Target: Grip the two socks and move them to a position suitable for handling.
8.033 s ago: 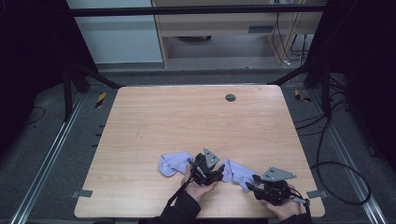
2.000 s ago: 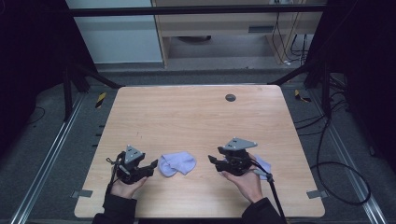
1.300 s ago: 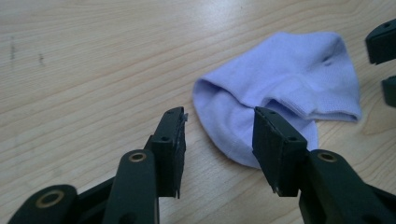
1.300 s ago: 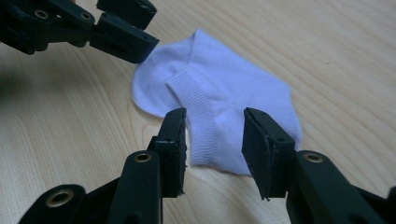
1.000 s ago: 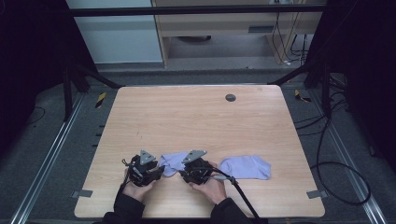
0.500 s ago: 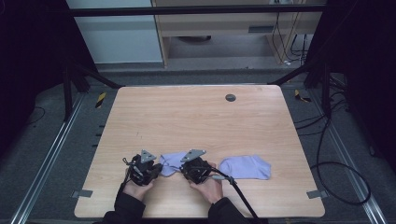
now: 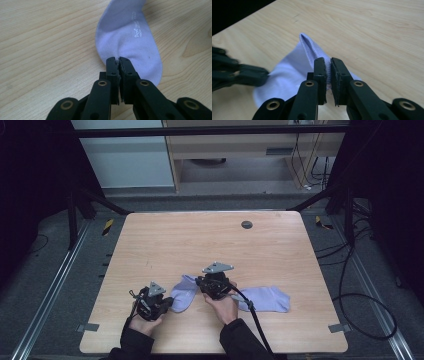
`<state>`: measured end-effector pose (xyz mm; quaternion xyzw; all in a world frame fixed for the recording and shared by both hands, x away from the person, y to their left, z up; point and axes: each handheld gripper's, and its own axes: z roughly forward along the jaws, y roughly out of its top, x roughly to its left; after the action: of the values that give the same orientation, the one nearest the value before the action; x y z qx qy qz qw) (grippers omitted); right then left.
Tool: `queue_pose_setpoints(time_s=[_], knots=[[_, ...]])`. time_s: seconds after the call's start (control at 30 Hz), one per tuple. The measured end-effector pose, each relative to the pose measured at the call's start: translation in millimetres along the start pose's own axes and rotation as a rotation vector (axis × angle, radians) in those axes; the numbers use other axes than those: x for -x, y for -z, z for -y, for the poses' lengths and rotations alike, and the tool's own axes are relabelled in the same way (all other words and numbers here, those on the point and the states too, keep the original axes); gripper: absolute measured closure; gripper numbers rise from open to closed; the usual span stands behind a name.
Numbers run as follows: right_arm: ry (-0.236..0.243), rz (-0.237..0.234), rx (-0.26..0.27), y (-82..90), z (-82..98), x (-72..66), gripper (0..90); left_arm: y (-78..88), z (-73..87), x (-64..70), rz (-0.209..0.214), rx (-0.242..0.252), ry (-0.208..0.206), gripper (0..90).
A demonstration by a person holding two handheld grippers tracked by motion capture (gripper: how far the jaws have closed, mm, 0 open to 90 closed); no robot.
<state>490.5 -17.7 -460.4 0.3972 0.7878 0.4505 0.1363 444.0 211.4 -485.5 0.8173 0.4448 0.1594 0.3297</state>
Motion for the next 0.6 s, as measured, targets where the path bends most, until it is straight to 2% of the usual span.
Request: queue_pose_setpoints(time_s=[0.17,0.33,0.47,0.6], knots=[[0.008,0.059,0.013,-12.5,-6.0,8.7,82.9,2.2,0.3,-0.5,-0.010,-0.007,-0.012,86.7],[-0.007,0.091,-0.020,-24.7,-5.7,16.1,82.5,1.3,0.7,-2.0,-0.016,-0.020,-0.016,86.6],[0.008,0.121,-0.026,-29.2,-3.9,19.6,80.0,0.6,0.8,-2.5,-0.030,-0.019,-0.018,85.6],[0.013,0.134,-0.012,-29.9,-4.7,21.9,73.7,0.1,0.9,-4.0,-0.034,-0.009,-0.002,76.9]])
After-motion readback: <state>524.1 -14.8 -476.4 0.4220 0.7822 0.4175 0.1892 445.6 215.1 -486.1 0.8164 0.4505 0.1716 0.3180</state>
